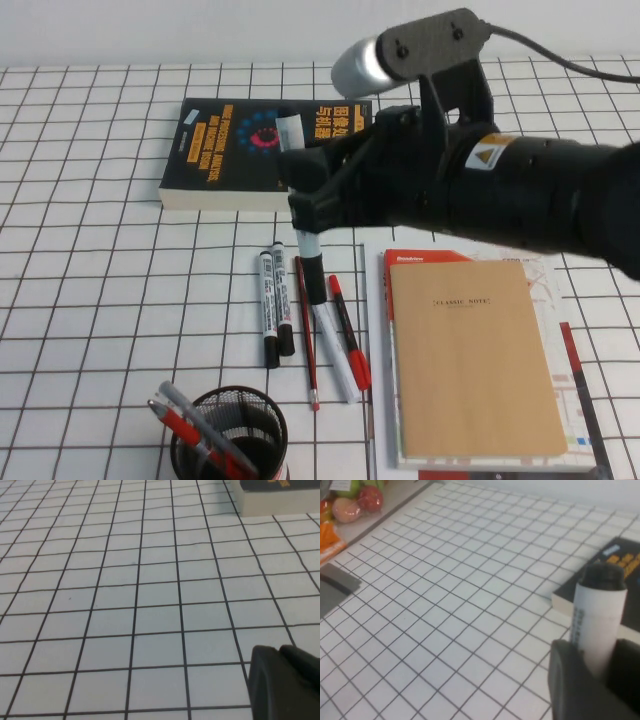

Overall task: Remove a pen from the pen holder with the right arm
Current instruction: 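Take a marker out of the pen holder and lay it on the table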

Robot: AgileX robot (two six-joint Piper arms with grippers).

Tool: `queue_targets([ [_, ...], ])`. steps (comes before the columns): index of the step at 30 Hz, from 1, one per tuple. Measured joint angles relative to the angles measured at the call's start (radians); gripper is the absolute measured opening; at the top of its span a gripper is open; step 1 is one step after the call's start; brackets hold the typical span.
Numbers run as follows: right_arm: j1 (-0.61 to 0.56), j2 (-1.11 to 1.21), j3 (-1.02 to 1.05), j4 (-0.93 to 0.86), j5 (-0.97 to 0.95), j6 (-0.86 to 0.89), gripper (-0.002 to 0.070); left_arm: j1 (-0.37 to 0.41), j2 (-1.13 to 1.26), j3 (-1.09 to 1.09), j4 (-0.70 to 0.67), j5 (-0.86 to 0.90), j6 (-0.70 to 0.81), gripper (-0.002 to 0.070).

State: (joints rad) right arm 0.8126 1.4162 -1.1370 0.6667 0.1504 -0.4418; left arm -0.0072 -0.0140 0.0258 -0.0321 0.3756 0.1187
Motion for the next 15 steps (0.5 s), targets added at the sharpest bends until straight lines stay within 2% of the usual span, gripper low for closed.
queue_targets([
  [5,-0.074,0.104,-0.128,-0.098,0.214,0.248,0.0127,0.0,0.0,0.0,0.0,0.0,0.0,-0.0004],
  [10,-0.078,0.274,-0.261,-0.117,0.325,0.367,0.0127,0.0,0.0,0.0,0.0,0.0,0.0,-0.0005],
  [15,-0.078,0.448,-0.386,-0.117,0.334,0.411,0.0127,0.0,0.0,0.0,0.0,0.0,0.0,-0.0005],
])
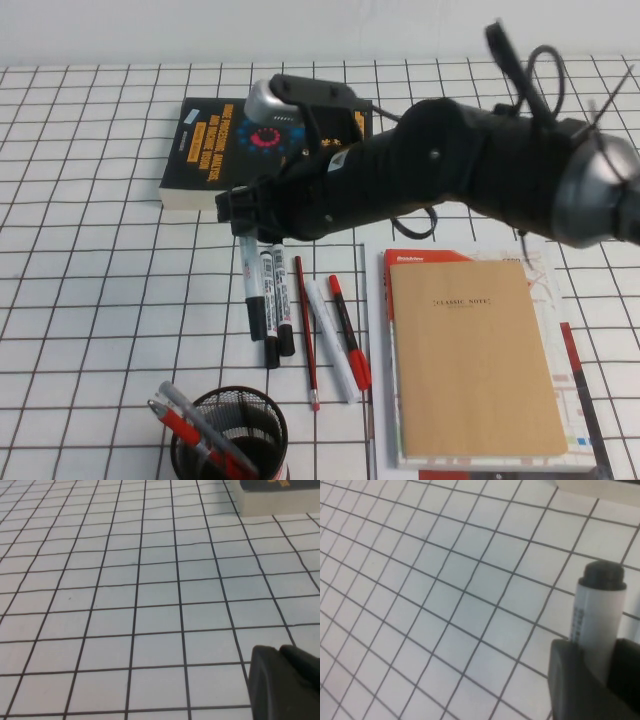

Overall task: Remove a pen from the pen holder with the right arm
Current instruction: 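Take a marker out of the pen holder and lay it on the table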

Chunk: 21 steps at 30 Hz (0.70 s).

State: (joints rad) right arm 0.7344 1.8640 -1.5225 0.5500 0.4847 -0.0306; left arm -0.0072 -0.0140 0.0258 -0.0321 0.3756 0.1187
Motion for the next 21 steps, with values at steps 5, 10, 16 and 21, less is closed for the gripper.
queue_targets([
  [5,0.0,0.14,-0.1,0.007,0.006,0.031,0.0127,0.0,0.0,0.0,0.0,0.0,0.0,-0.0005],
  [10,0.0,0.226,-0.169,0.016,0.008,0.031,0.0127,0.0,0.0,0.0,0.0,0.0,0.0,-0.0005],
  [16,-0.002,0.293,-0.197,0.017,0.008,0.049,0.0127,0.0,0.0,0.0,0.0,0.0,0.0,-0.0004],
  [21,-0.01,0.327,-0.199,-0.001,0.008,0.063,0.0127,0.0,0.0,0.0,0.0,0.0,0.0,-0.0005],
])
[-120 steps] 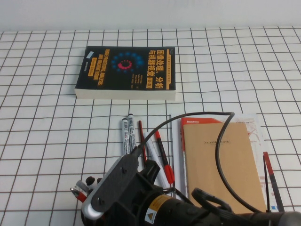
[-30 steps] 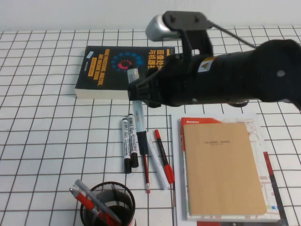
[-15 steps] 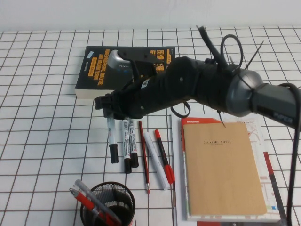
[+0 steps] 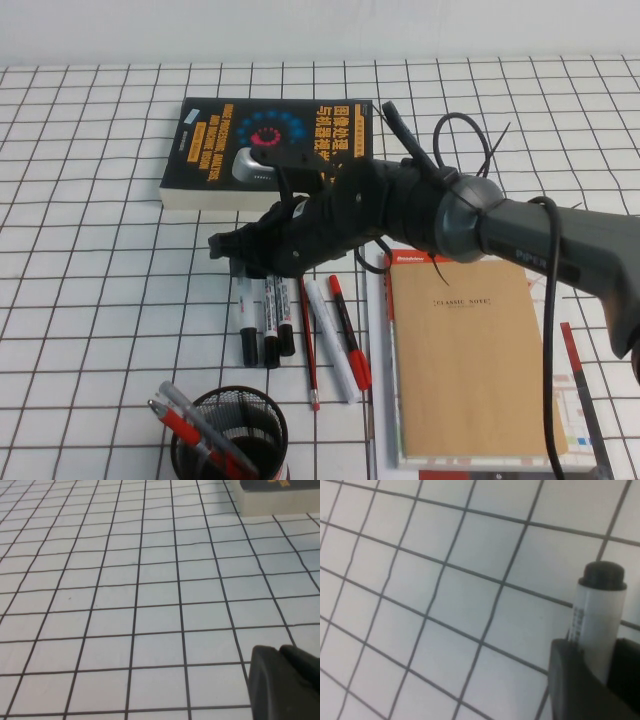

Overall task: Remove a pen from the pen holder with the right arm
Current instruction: 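Take a marker out of the pen holder and lay it on the table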

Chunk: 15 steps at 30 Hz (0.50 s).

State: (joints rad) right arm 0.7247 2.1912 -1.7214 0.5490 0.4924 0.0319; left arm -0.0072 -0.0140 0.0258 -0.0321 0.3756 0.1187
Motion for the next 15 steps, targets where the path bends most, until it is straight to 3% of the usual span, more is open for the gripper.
queue_targets([
  [15,-0.015,0.01,0.0,-0.024,0.007,0.019,0.0139,0.0,0.0,0.0,0.0,0.0,0.0,-0.0005],
])
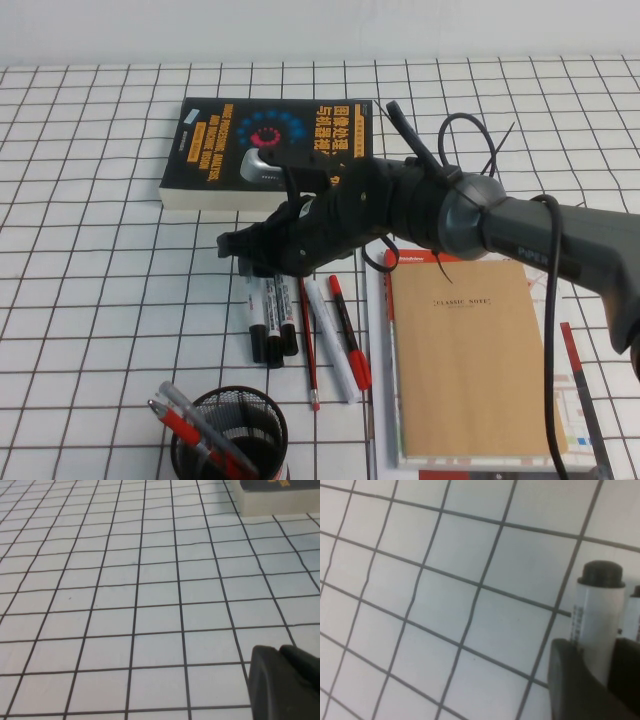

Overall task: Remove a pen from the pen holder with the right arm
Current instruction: 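Take a marker out of the pen holder and lay it on the table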

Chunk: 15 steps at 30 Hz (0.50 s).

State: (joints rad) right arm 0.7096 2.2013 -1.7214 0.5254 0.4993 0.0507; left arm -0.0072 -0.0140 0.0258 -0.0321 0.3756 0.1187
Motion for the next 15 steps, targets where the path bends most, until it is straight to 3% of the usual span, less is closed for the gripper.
queue_targets([
  [6,0.0,0.002,0.0,-0.018,0.008,0.0,0.0202,0.0,0.0,0.0,0.0,0.0,0.0,-0.0005],
  [15,0.002,-0.028,0.0,-0.074,0.077,0.001,0.0207,0.0,0.0,0.0,0.0,0.0,0.0,-0.0004],
])
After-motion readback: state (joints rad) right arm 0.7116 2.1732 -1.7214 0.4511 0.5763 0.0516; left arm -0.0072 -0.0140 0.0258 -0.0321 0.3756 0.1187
